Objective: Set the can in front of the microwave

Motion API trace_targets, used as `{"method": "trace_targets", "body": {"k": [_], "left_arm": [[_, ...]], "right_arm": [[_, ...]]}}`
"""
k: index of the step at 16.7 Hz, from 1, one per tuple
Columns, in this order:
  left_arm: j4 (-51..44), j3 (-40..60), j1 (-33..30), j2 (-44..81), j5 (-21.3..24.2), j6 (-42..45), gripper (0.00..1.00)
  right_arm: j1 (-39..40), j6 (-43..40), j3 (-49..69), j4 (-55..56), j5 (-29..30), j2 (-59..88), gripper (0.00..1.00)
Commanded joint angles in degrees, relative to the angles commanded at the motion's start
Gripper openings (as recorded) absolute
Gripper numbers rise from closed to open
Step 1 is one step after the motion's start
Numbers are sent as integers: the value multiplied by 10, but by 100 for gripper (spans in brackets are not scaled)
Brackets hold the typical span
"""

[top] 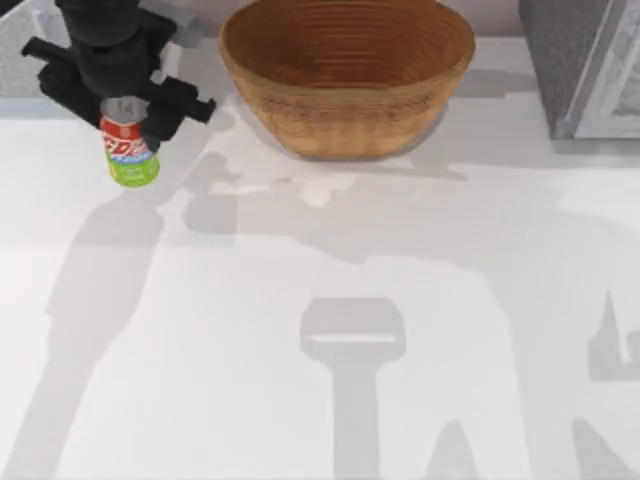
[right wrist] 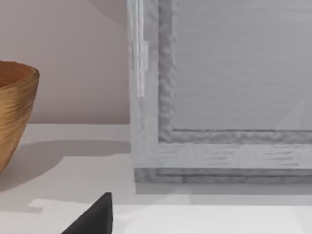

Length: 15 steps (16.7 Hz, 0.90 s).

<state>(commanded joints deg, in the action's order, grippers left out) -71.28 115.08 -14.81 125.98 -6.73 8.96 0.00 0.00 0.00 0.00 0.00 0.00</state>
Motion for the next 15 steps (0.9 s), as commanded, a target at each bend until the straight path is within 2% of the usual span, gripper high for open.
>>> {"method": "trace_targets", "body": {"k": [4,7,9,15], "left_arm": [[34,-89,166,-47,35,30,0],[54,-134,241,-64,68,39,0],[59,-147,261,-67,80,41,0],[64,-151,261,-64,79,41,0]], "right_arm": [[0,0,0,0,0,0,100],[0,0,0,0,0,0,100],[0,0,0,0,0,0,100],[0,0,0,0,0,0,100]]}}
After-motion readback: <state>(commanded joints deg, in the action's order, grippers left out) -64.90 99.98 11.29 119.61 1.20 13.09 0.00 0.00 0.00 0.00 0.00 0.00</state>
